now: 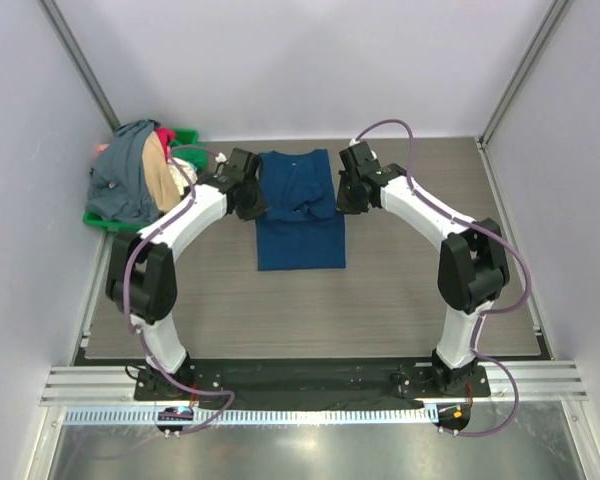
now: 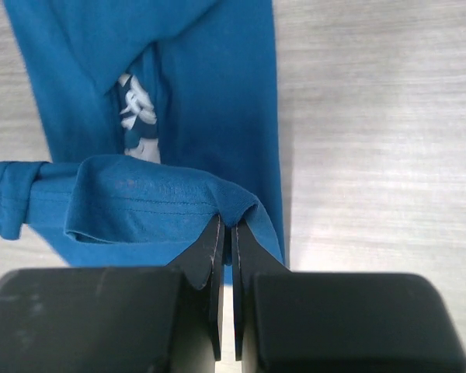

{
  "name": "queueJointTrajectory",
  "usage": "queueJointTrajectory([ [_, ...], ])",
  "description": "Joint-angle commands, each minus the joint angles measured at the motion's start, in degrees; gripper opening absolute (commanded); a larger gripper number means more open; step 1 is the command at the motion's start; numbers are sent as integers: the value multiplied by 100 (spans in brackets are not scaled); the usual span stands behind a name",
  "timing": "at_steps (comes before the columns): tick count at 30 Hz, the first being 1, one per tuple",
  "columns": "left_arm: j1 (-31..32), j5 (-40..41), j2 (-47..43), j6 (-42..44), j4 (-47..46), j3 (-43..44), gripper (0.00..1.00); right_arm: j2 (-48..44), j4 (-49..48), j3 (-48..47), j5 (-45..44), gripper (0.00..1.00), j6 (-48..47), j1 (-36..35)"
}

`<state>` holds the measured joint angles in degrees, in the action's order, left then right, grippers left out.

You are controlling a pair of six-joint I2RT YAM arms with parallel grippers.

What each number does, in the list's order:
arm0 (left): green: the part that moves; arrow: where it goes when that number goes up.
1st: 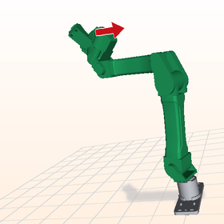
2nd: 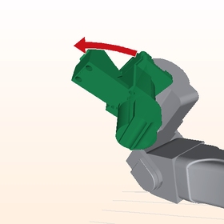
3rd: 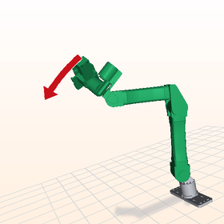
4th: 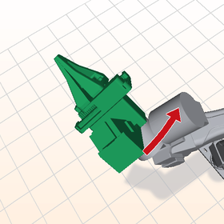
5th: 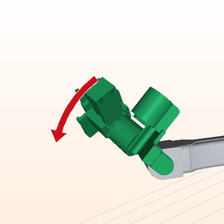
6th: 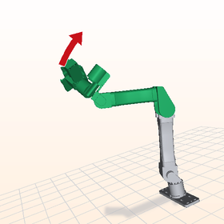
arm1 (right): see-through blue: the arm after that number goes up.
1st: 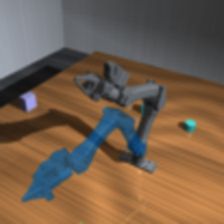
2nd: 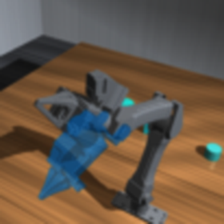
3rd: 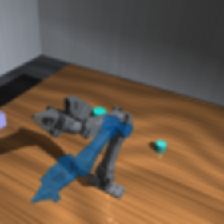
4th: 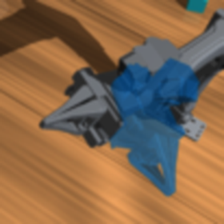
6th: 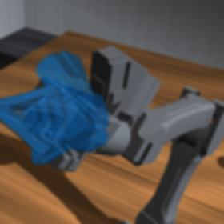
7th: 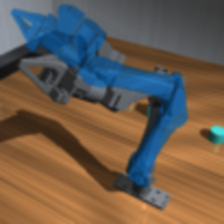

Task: Fold and stack the t-shirts
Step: Fold the tshirt

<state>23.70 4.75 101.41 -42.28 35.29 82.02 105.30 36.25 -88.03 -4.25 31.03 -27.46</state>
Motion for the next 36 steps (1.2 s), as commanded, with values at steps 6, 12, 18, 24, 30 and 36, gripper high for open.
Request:
queueJointTrajectory([
  [6, -278, -326, 1021, 317, 189, 1123, 1, 878, -65, -855, 346, 1, -264, 285],
  [12, -586, -440, 2083, 282, 1004, 2795, 16, 1982, 233, -2321, 880, 42, -387, 715],
  [18, -990, -984, 3508, 291, 2798, 6305, 51, 3322, 1709, -5908, 1313, 78, -501, 1181],
  [24, -1043, -1046, 1643, 168, 1712, 3801, 59, 1453, 596, -2619, 1497, 80, -633, 1243],
  [30, -903, -1266, -57, -175, 60, 204, 58, 115, -311, 274, 2050, 81, -449, 1200],
  [36, -534, -1328, -1227, -359, -934, -1975, 59, -632, -1031, 2113, 2490, 80, -290, 936],
])
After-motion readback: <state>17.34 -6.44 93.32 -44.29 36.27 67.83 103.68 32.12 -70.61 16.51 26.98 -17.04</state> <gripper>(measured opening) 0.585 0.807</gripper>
